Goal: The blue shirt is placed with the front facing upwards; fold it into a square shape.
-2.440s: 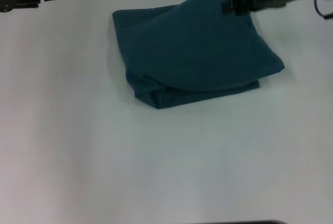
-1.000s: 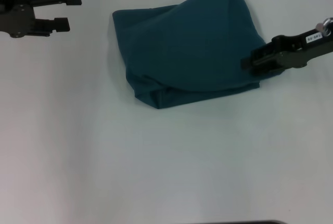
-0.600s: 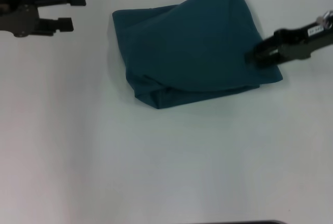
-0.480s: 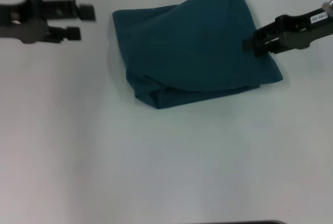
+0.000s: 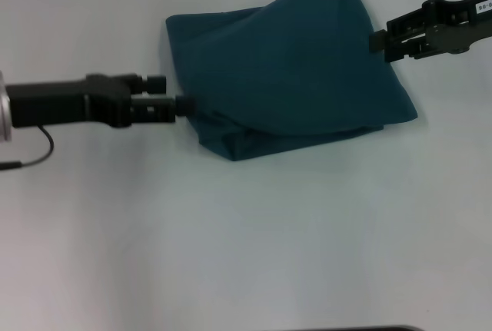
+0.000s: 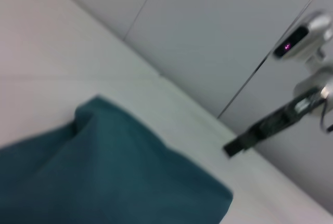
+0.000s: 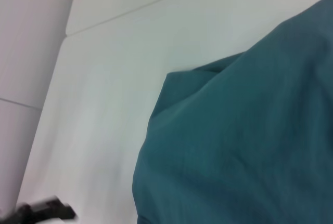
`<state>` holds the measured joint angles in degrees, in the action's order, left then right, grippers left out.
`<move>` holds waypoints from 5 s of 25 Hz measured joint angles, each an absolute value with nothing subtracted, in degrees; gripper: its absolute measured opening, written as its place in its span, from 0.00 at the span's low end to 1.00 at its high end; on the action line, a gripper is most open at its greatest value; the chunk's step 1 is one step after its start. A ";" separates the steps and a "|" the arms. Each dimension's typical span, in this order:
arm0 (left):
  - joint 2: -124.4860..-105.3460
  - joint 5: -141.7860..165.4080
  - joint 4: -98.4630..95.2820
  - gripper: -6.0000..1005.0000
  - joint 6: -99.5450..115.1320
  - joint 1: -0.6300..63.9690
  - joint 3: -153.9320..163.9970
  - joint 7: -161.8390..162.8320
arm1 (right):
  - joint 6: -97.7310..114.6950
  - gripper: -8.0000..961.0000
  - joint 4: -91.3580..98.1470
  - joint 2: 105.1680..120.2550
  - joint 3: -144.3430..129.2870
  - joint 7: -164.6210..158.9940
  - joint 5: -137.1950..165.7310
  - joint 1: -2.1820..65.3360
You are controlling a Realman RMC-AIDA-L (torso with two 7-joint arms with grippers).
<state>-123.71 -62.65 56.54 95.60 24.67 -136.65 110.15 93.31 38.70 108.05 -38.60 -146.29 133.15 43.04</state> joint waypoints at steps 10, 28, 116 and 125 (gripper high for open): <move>-124.28 -61.18 48.61 0.93 81.54 22.24 -127.96 110.75 | 93.14 0.52 38.76 107.74 -37.70 -146.70 133.15 43.24; -124.34 -61.36 41.04 0.93 75.32 27.42 -126.63 117.33 | 93.34 0.52 38.74 107.48 -36.48 -146.46 133.15 42.40; -123.00 -54.39 43.65 0.61 83.19 28.48 -129.72 125.23 | 92.95 0.52 37.91 106.91 -36.12 -145.72 133.49 41.93; -122.60 -56.72 47.18 0.61 91.04 28.29 -134.21 122.53 | 93.07 0.52 37.88 106.80 -36.12 -145.72 133.51 41.92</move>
